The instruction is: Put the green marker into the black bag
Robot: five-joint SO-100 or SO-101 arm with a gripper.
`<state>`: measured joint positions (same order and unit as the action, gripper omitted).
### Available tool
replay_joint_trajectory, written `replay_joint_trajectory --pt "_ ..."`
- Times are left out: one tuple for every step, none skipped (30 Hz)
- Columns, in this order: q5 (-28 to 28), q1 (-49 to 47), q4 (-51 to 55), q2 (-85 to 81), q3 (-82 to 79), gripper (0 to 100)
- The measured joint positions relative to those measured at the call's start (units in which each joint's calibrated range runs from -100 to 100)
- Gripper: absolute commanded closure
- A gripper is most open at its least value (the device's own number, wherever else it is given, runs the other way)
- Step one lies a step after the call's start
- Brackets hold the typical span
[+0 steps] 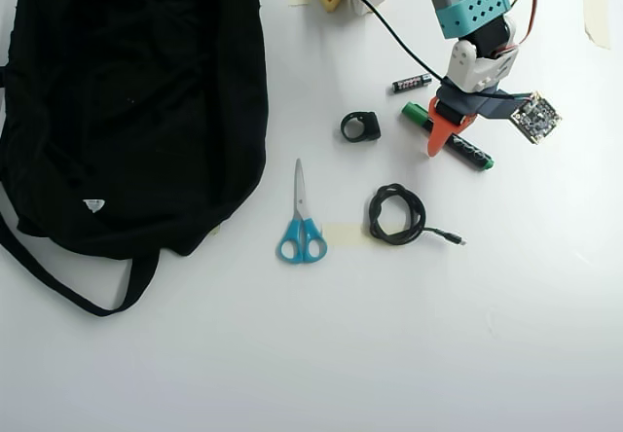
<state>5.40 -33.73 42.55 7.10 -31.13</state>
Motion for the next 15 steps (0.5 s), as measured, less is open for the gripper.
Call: replay_joint_trajectory --pt "-0.39 0.0 0.0 0.0 0.0 84" --pt "-0.78 0.0 0.0 0.0 0.0 86" --pt "-0.98 0.0 0.0 0.0 0.0 88" --pt "-1.07 0.0 0.0 0.0 0.0 90" --pt "-0.98 0.0 0.0 0.0 0.0 91" --pt "-1.12 0.07 0.0 0.0 0.0 93" --pt "-1.61 0.22 -0.09 0.0 0.0 94" --pt "-1.81 0.51 -0.26 0.0 0.0 95" --pt "-2.3 0.66 -0.26 0.0 0.0 96" --pt "-2.1 0.66 -0.34 0.0 0.0 97" --pt "-2.1 0.59 -0.34 0.0 0.0 98" --pt "-2.1 0.59 -0.34 0.0 0.0 98" --pt "-2.05 0.59 -0.34 0.0 0.0 98" --pt "-2.05 0.59 -0.34 0.0 0.0 98" --pt "-2.05 0.59 -0.34 0.0 0.0 98"
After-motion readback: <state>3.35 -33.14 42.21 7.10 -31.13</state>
